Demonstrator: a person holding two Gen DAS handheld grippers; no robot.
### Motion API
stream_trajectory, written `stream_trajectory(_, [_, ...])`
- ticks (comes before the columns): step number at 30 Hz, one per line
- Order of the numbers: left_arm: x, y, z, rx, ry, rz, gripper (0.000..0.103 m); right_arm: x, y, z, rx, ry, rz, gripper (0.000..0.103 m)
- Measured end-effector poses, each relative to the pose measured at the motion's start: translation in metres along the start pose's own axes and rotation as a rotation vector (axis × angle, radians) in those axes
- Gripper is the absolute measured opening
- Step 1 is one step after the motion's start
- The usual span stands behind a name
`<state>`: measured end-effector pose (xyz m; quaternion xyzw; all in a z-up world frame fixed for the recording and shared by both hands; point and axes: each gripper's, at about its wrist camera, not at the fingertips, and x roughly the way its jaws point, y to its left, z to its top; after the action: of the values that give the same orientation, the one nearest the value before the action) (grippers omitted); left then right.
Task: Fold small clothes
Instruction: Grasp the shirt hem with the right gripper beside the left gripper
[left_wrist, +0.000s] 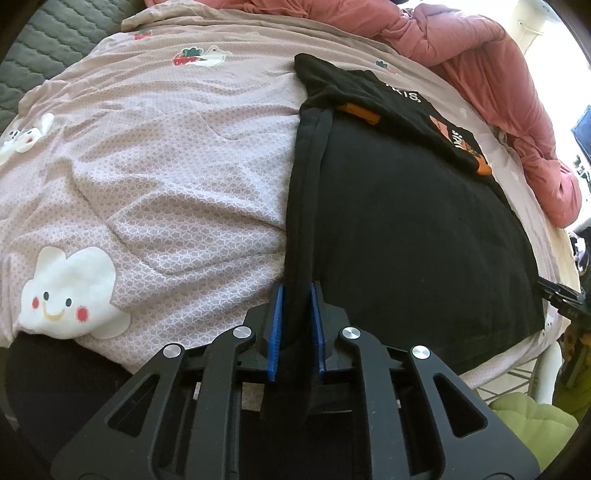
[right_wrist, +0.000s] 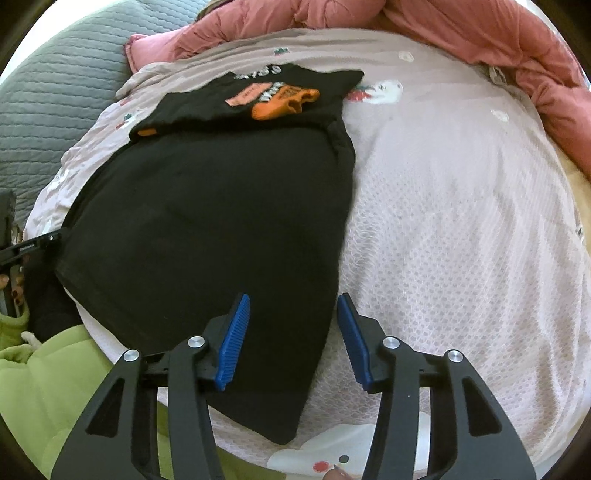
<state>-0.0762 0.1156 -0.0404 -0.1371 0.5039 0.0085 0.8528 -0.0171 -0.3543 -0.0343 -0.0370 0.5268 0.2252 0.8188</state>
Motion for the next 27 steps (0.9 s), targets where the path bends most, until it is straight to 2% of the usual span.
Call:
stream_trajectory(4, [0.001, -0.001, 0.000, 0.003, 0.000, 0.006, 0.009, 0.001, -0.003, -0.004, 0.009, -0.003, 0.026, 0.045])
stream_trajectory(6, [0.001, -0.002, -0.002, 0.006, 0.000, 0.012, 0.009, 0.000, -0.002, -0.005, 0.006, -0.004, 0.052, 0.031])
stream_trajectory(8, [0.001, -0.002, -0.003, 0.008, 0.000, 0.017, 0.010, -0.002, 0.001, -0.007, -0.006, -0.007, 0.078, 0.024])
stream_trajectory(15, [-0.001, -0.003, -0.007, 0.014, 0.001, 0.041, 0.019, 0.004, -0.003, -0.007, 0.006, -0.002, 0.120, 0.025])
stream_trajectory(19, [0.000, -0.011, -0.007, 0.038, -0.005, 0.079, 0.020, 0.008, -0.005, -0.006, 0.013, -0.008, 0.138, 0.025])
stream_trajectory(23, [0.002, -0.017, -0.007, 0.066, -0.009, 0.090, 0.009, 0.001, 0.000, -0.001, -0.017, -0.040, 0.136, 0.010])
stream_trajectory(27, [-0.002, -0.023, -0.006, 0.083, -0.023, 0.106, 0.005, -0.014, -0.001, 0.006, -0.026, -0.092, 0.165, 0.009])
